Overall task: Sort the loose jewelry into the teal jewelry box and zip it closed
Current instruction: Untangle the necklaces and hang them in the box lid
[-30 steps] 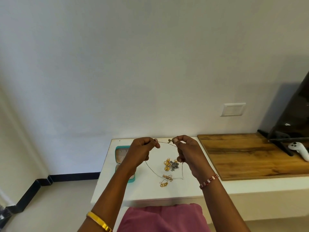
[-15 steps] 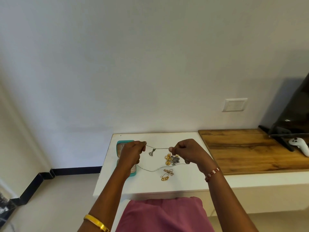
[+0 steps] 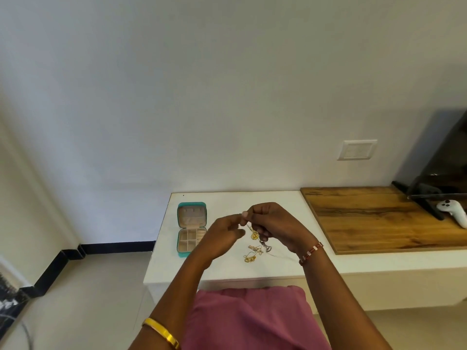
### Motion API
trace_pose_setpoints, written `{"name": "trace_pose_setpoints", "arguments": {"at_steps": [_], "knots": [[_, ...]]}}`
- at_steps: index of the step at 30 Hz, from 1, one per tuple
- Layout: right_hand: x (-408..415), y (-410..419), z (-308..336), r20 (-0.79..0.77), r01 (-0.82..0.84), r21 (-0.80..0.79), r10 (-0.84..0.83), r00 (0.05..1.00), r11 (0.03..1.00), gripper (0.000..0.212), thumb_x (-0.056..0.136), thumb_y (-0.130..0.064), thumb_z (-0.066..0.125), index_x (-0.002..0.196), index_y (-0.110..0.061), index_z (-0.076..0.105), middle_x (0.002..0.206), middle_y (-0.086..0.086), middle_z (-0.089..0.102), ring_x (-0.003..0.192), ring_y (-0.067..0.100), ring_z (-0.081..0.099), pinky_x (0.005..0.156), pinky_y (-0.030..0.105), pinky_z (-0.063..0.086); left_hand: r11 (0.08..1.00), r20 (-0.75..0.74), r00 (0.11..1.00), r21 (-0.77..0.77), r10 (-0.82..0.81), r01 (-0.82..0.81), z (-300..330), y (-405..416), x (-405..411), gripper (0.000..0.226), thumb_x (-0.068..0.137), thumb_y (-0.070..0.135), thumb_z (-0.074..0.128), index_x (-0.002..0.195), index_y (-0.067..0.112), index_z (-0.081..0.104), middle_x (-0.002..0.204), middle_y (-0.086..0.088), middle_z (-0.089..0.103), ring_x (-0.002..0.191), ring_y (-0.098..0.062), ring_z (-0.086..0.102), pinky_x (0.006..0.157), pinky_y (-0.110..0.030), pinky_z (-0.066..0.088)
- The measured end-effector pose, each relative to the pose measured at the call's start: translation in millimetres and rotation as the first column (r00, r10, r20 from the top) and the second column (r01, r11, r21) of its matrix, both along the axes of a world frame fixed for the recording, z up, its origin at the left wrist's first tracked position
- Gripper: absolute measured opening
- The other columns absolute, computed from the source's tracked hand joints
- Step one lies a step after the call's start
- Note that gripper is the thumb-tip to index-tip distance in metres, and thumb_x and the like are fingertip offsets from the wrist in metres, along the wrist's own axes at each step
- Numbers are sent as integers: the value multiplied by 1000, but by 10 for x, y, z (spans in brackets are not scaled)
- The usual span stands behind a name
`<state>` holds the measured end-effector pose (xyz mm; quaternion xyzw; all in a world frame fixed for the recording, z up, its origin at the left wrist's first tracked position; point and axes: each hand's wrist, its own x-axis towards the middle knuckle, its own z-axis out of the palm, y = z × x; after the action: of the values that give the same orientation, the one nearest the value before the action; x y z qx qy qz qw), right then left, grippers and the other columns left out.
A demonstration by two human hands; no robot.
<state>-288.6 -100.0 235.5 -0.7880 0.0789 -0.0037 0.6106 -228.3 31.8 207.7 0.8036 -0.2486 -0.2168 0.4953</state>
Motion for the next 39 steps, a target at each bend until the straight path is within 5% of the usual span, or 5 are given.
{"name": "trace_pose_setpoints", "arguments": {"at_steps": [4,15,23,30,39], "knots": [[-13,25,-87,-7,10,-3,-10,1000,1000,31,90,-22,57,60,-16,61,50,3,41,47,13,34,46,21,33,996,1,1000,-86,-26,26,-43,-32,-67,16,93,16,47,94,20,63,85,9,62,79,4,55,69,-7,40],[-130,-144,-301,-68,93,-2,-93,993,996,33,86,-33,60,78,-2,67,47,-4,39,44,10,34,49,22,35,932,-81,969,-264,233,-246,-157,125,71,22,93,10,46,86,17,66,66,7,60,63,-9,60,70,-17,52],[-221,-354,-468,-87,243,201,-230,969,949,36,84,-27,63,54,-12,52,45,-1,36,45,13,33,51,27,38,832,-341,884,-347,318,-433,-218,380,257,25,93,6,48,81,23,62,76,-7,57,70,-19,58,64,-23,56],[-171,-448,-572,-72,273,774,-350,934,571,43,93,-25,46,51,-14,50,45,0,46,50,16,54,60,29,54,928,-388,909,-259,153,-267,-436,527,282,15,87,3,55,88,12,67,84,-9,68,70,-17,65,67,-23,58],[-46,-459,-749,-35,247,870,-447,894,427,18,90,-6,40,90,-9,58,50,-3,49,42,8,44,46,18,43,949,-492,869,-249,47,-192,-636,520,244,14,88,6,55,87,13,67,80,-4,71,67,-13,68,62,-20,56]]}}
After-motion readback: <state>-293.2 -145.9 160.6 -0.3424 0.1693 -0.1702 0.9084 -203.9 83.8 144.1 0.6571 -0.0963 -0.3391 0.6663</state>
